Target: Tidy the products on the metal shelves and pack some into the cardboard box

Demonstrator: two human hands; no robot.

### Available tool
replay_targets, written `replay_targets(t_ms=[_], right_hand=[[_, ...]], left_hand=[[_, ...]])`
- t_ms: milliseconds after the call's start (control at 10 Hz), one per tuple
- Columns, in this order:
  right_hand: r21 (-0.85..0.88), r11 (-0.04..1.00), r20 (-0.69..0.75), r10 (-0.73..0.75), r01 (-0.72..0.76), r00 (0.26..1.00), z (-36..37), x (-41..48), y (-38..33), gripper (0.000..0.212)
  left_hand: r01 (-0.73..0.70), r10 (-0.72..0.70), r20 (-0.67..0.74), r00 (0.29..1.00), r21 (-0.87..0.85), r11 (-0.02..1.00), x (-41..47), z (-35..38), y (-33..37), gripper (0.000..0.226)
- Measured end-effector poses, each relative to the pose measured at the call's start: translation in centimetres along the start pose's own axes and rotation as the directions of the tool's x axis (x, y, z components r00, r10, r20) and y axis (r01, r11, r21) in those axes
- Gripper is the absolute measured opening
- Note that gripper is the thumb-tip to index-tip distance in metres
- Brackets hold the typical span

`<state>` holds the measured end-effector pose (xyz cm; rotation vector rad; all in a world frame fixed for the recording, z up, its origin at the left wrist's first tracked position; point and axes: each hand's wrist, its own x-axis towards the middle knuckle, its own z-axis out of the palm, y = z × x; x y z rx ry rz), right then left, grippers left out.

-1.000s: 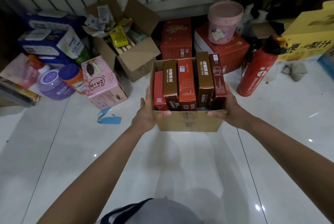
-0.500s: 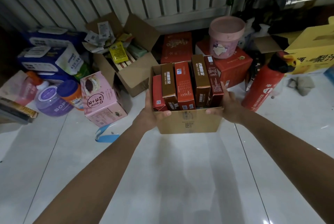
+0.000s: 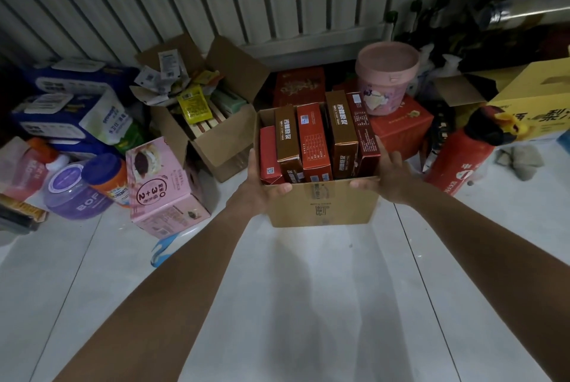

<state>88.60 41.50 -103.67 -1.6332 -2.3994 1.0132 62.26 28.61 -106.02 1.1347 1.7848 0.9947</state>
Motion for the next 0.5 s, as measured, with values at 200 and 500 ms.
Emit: replay_targets(t_ms=[200,500], right_hand=[[-0.006,1.000,-0.001,0.018,-0.018,1.000,-0.7,1.1,-0.4,0.115],[-0.202,0.976,0.054,0.090,-0.077,0.994,-2.3,-1.3,-1.2,0.121]], left_hand=[[0.020,-0.019,-0.052,0.998,0.028,0.999,1.2,0.2,0.9,0.121],[0.325,-0.309,-0.104,0.946,0.370,0.871,-0.8,-0.2,3.3,0.135]])
